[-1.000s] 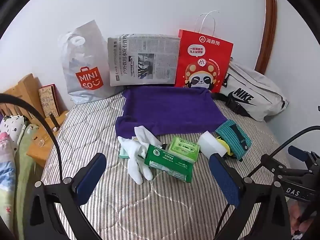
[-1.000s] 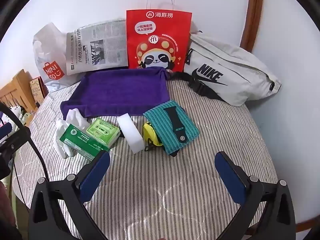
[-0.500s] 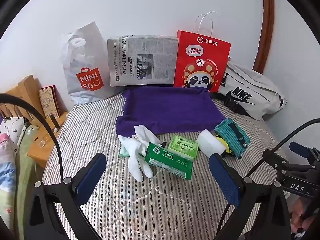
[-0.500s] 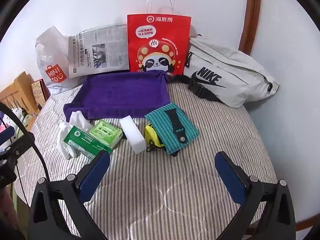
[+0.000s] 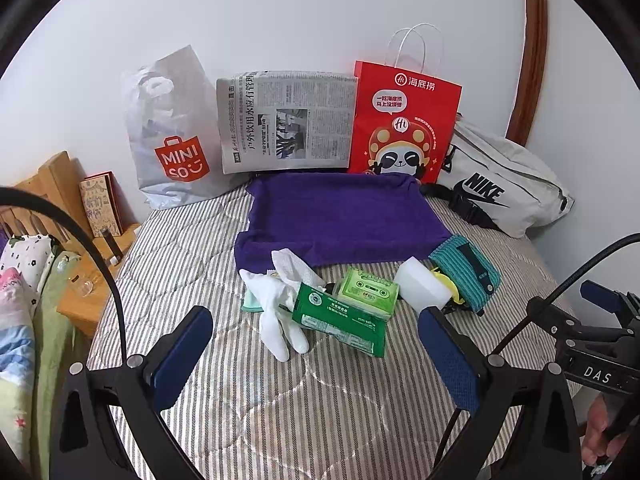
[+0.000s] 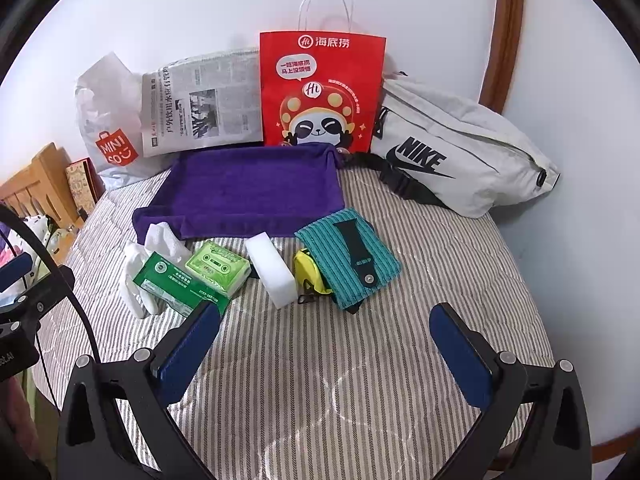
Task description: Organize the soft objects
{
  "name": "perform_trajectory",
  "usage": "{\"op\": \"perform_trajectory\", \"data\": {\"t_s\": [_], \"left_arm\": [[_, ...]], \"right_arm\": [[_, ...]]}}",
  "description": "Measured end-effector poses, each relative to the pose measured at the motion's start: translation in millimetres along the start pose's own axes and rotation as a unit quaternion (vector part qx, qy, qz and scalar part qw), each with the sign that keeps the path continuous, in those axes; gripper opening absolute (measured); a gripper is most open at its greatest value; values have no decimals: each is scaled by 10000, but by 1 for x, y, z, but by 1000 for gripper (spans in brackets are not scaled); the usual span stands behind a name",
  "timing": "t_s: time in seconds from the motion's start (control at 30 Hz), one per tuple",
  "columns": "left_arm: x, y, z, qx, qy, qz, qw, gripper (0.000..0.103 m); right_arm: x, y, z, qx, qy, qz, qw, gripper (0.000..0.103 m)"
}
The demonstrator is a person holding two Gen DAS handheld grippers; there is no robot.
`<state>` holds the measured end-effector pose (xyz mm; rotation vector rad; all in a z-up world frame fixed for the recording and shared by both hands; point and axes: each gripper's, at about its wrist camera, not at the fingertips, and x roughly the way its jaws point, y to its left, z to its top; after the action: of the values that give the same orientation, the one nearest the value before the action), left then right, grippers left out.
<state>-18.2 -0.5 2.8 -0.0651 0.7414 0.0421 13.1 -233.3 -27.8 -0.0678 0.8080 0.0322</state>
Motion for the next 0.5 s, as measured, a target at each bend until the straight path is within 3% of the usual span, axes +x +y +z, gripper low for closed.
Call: {"op": "perform_trajectory", "data": {"t_s": [0.5], "left_arm": [[-3, 0, 1, 22, 22, 7, 10000, 103]], "right_arm": [[-1, -3, 2, 41, 8, -5, 10000, 103]]}}
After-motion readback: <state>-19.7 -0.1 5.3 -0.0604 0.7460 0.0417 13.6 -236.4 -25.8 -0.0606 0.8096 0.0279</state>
